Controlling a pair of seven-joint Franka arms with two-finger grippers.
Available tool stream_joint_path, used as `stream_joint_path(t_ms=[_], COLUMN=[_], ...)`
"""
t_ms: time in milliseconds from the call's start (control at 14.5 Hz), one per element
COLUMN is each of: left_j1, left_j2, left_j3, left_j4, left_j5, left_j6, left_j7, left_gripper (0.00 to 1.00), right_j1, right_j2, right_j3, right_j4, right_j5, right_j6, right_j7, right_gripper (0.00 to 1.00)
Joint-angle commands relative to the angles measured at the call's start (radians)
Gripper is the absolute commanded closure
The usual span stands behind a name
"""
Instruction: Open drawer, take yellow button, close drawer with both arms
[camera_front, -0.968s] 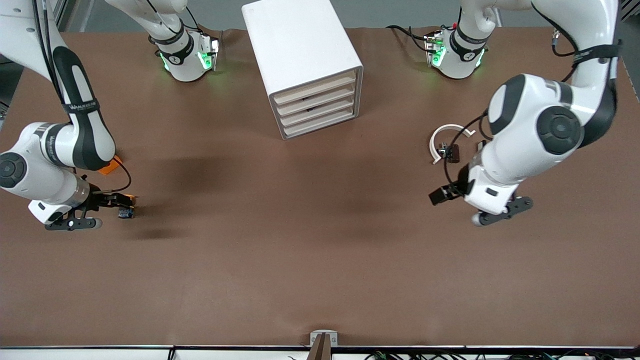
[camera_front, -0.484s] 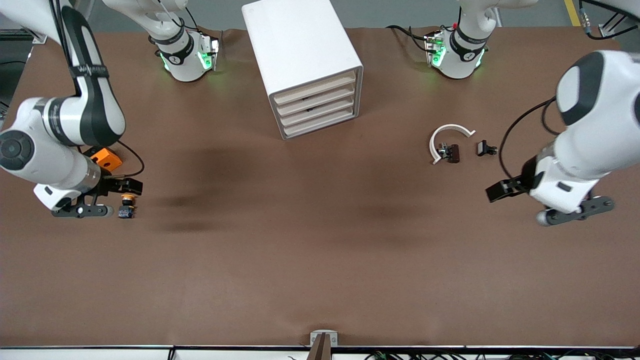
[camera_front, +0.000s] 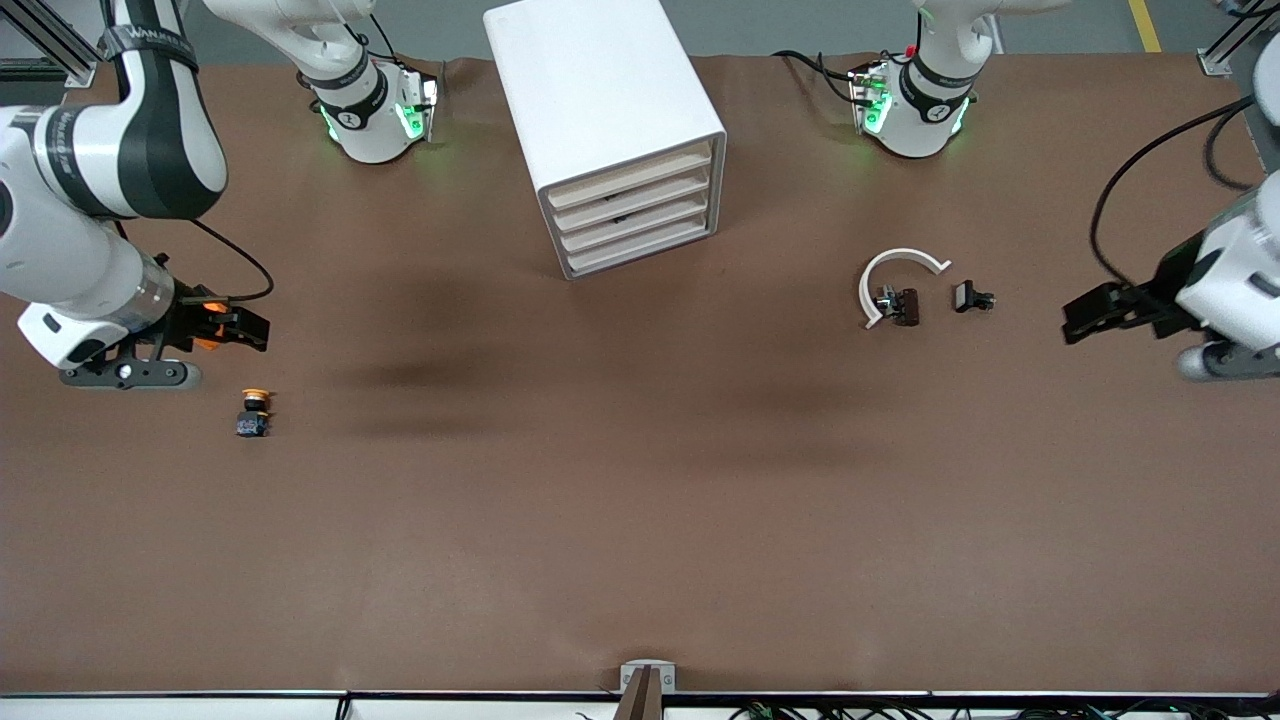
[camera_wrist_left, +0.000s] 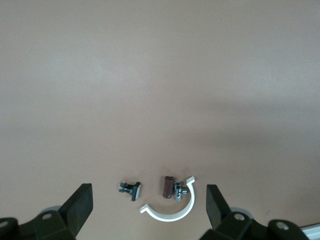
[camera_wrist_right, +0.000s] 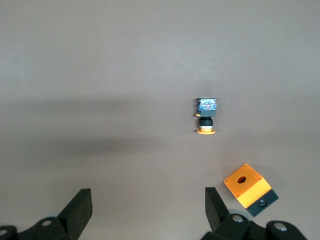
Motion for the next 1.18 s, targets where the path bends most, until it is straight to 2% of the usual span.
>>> stream_joint_path(t_ms=[0, 138, 276, 484, 622, 760, 1106], left_j1=[0.004, 0.001, 0.002, 0.031, 0.038, 0.036, 0.036], left_j2=[-0.146, -0.208, -0.226, -0.229, -0.229, -0.226, -0.225], left_j3=[-0.014, -0.012, -0.014, -0.015, -0.018, -0.021, -0.023], left_j4=[-0.142, -0.199, -0.213, -0.214, -0.211, -0.210, -0.207], left_j5=[-0.008, -0.009, -0.011, -0.031, -0.031, -0.031, -0.031], left_j6=[0.000, 0.008, 0.002, -0.004, -0.003, -0.004, -0.021], left_j7=[0.015, 0.010, 0.007, 0.007, 0.007, 0.005, 0.005], left_gripper=[0.00, 0.00, 0.00, 0.00, 0.00, 0.00, 0.00], right_j1=[0.003, 0.008, 0.011, 0.005, -0.003, -0.011, -0.044], right_j2=[-0.047, -0.069, -0.096, -0.144, -0.146, -0.143, -0.143], right_j3=[-0.001, -0.001, -0.001, -0.007, -0.015, -0.014, -0.015], right_j4=[0.028, 0.051, 0.057, 0.076, 0.151, 0.230, 0.260], right_j5=[0.017, 0.020, 0.020, 0.038, 0.081, 0.083, 0.083], right_j6=[-0.066, -0.118, -0.133, -0.171, -0.271, -0.339, -0.354], right_j7=[0.015, 0.014, 0.014, 0.002, 0.000, 0.000, 0.000], right_gripper=[0.00, 0.00, 0.00, 0.00, 0.00, 0.00, 0.00])
